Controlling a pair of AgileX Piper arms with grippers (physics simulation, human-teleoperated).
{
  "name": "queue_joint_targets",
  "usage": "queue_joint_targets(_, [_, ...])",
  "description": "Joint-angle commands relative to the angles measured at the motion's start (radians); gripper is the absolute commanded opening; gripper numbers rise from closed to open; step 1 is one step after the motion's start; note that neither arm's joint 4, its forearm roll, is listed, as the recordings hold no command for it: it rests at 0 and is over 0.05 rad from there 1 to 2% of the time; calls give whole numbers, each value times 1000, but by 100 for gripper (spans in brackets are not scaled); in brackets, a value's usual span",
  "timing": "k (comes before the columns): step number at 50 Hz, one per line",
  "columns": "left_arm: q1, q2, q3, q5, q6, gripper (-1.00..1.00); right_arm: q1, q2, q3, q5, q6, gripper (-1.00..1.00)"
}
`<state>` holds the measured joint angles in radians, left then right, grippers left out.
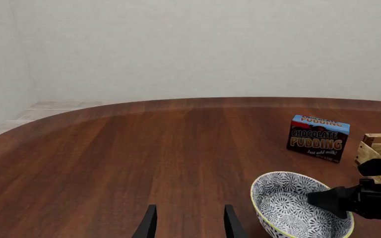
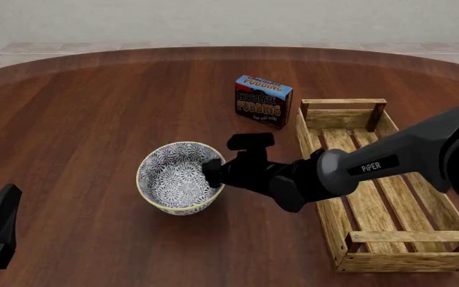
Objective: Pick up the bowl on the left and put it in the tray.
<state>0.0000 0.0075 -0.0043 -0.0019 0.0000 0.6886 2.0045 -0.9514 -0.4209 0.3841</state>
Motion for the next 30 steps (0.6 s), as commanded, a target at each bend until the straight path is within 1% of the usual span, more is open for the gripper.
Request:
queue_joint_targets(1, [0, 0, 0, 0, 0, 100, 15, 51, -17, -2, -4, 100])
queue_joint_targets(7, [0, 0, 0, 0, 0, 100, 21, 68, -26, -2, -7, 100])
queue_joint_targets(8, [0, 0, 0, 0, 0, 100, 10, 71, -39, 18, -49, 100])
queue_joint_targets(9, [0, 0, 0, 0, 0, 100, 15, 69, -29, 6, -36, -100])
queue_joint_targets(10, [0, 0, 0, 0, 0, 100, 16, 71, -29, 6, -33, -100])
queue_joint_targets(11, [0, 0, 0, 0, 0, 100, 34, 64, -14, -6, -27, -100])
queue_joint_targets(12, [0, 0, 0, 0, 0, 100, 27, 60, -12, -7, -38, -100])
queue_joint_targets(15, [0, 0, 0, 0, 0, 100, 31, 46, 5, -24, -29, -100])
queue_joint_targets(18, [0, 0, 0, 0, 0, 100, 42, 20, 24, -28, -41, -100])
queue_joint_targets(20, [0, 0, 0, 0, 0, 100, 51, -8, 44, -32, -51, -100])
queue_joint_targets(23, [0, 0, 0, 0, 0, 100, 55, -38, 62, -30, -86, -100])
queue_joint_targets(25, [0, 0, 0, 0, 0, 100, 66, -55, 77, -33, -88, -100])
queue_joint_targets(26, [0, 0, 0, 0, 0, 100, 66, -71, 85, -31, -101, -100])
queue_joint_targets(28, [0, 0, 0, 0, 0, 100, 74, -96, 101, -32, -106, -100])
queue_joint_targets(29, [0, 0, 0, 0, 0, 100, 71, -112, 108, -31, -127, -100])
queue_joint_targets(30, [0, 0, 0, 0, 0, 100, 71, -120, 112, -29, -130, -100])
